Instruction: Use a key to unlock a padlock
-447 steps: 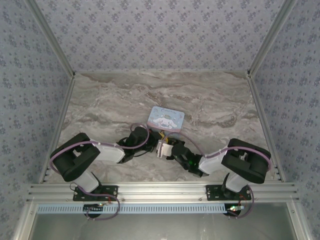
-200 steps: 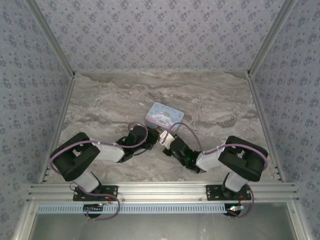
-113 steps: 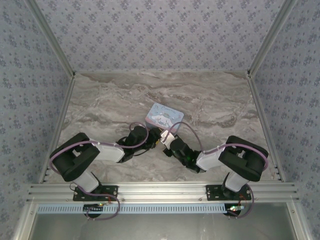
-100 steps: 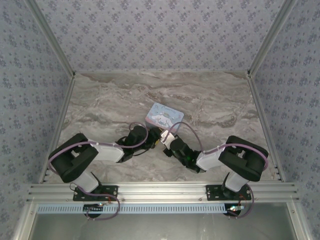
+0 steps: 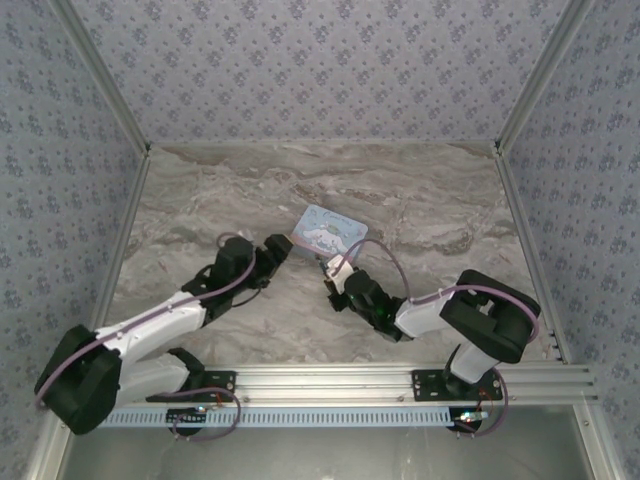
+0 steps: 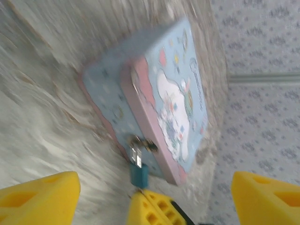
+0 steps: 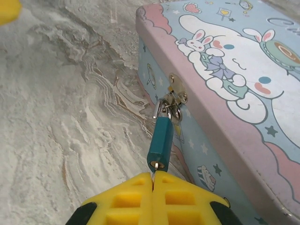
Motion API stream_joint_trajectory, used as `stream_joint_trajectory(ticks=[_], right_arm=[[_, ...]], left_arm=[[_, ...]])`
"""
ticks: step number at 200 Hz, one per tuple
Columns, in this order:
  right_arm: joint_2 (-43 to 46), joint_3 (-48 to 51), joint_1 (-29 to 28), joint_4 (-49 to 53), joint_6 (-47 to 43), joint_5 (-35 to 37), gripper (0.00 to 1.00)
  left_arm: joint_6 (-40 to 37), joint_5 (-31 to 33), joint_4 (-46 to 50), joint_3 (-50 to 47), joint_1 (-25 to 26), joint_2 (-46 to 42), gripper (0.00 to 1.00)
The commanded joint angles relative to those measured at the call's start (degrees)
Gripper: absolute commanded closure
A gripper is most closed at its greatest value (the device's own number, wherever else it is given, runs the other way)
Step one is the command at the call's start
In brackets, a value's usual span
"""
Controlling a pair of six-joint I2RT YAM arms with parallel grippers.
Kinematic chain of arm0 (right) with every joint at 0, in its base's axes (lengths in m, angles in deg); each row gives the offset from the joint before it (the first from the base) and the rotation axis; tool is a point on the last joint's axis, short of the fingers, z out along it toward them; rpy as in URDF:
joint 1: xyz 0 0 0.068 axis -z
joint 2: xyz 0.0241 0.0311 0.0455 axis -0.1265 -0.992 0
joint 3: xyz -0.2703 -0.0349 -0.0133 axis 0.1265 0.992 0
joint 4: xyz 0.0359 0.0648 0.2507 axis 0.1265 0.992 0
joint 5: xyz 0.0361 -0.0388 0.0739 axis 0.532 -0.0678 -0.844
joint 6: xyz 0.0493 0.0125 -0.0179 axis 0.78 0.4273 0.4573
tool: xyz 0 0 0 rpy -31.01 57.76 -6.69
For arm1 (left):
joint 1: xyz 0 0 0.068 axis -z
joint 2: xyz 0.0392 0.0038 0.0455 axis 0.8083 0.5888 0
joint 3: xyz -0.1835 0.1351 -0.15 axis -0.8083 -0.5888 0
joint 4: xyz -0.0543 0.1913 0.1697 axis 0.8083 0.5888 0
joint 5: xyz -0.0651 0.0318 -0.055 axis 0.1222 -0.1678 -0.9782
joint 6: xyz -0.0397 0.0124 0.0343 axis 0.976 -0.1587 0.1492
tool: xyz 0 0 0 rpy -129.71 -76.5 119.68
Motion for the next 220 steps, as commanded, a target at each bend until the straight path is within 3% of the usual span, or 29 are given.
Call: stream_joint_trajectory(ticks=[1, 42, 90, 167, 220], right_arm=[[1.72, 0.16, 0.9, 0.5, 8.44, -4.37, 1.0], [2.86, 0.94, 3.36, 0.73, 17.18, -8.17, 1.0], [2.69, 1.97, 4.66, 0.53, 22.15, -9.49, 1.0], [2.81, 2.27, 5.57, 0.54, 28.63, -11.2, 1.0], [3.01, 3.37, 7.13, -0.79, 32.48, -12.97, 1.0]], left_arm=[[-8.74, -5.08, 10.69, 2.27, -6.13, -1.34, 0.14], [-16.86, -12.72, 12.96, 7.73, -12.53, 2.85, 0.13], [-24.64, -20.5, 11.93, 17.82, -13.05, 15.32, 0.1], [-33.89, -23.83, 16.82, 33.04, -13.48, 33.67, 0.16], [-33.66, -25.08, 15.05, 32.84, -13.58, 38.7, 0.23]])
